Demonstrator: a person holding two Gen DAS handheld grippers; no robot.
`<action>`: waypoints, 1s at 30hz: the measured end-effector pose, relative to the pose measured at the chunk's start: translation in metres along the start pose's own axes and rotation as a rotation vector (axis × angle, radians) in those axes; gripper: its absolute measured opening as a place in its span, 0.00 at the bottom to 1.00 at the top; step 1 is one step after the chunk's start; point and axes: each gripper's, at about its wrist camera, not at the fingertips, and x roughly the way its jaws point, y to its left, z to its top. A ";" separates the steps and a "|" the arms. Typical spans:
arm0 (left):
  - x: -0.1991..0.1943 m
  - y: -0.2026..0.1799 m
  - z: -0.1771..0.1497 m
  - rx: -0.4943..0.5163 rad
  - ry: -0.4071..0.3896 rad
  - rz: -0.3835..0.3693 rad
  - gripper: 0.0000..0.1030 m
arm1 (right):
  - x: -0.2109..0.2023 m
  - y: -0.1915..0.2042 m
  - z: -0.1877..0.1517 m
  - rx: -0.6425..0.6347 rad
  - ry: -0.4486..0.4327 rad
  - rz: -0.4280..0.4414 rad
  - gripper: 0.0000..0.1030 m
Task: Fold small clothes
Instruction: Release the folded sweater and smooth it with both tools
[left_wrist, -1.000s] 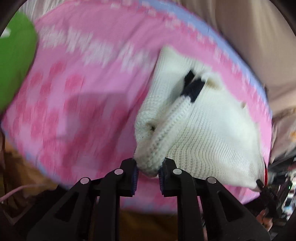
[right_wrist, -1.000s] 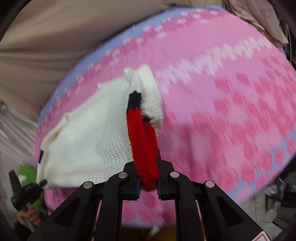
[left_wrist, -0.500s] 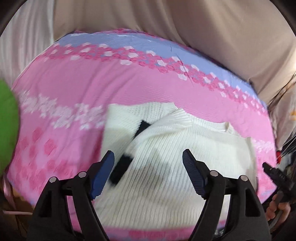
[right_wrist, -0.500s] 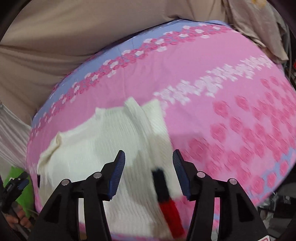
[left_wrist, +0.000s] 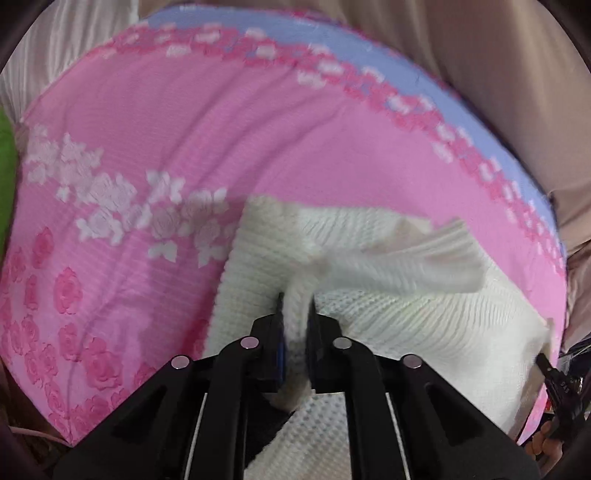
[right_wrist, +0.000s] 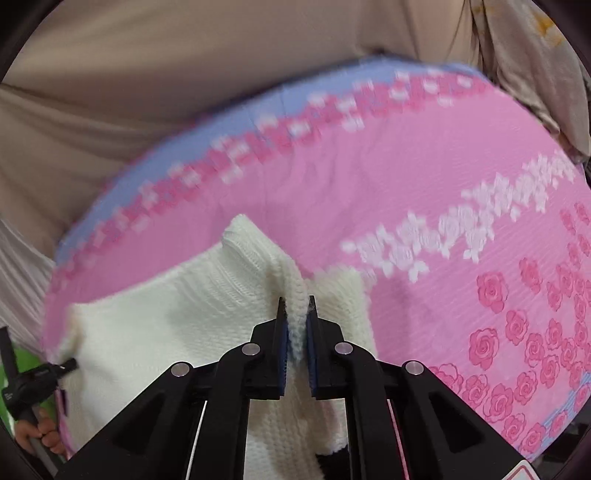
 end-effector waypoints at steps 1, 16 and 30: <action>-0.002 -0.004 0.000 0.020 -0.025 0.012 0.11 | 0.012 -0.003 -0.003 0.002 0.006 0.009 0.06; -0.046 0.044 -0.005 -0.070 -0.098 0.141 0.37 | -0.055 0.103 -0.082 -0.201 0.021 0.226 0.21; -0.047 -0.011 -0.108 0.290 0.006 0.166 0.39 | -0.048 -0.026 -0.111 -0.037 0.119 0.039 0.00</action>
